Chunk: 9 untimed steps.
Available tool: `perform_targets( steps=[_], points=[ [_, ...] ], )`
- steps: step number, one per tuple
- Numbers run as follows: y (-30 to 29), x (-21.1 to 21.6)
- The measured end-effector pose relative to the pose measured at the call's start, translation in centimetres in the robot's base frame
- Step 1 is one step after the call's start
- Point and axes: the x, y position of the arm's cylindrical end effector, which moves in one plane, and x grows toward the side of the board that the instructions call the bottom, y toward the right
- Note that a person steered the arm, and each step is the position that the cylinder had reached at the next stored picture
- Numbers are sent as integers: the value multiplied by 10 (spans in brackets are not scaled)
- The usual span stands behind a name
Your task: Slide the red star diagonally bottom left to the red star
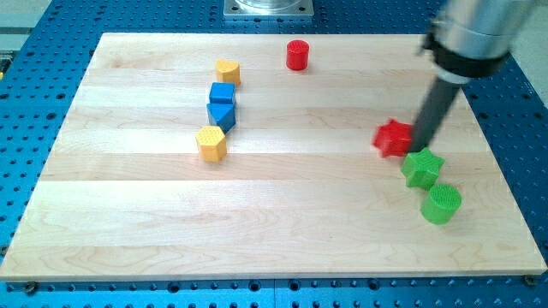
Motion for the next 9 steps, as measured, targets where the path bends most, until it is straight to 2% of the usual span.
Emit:
perform_targets(
  steps=[1,2,3,4,5,6,8,9],
  points=[
    [-39,12],
    [-42,33],
    [-101,-16],
    [-124,-67],
    [-89,-44],
    [-58,-61],
    [-125,-142],
    [-115,-99]
  ],
)
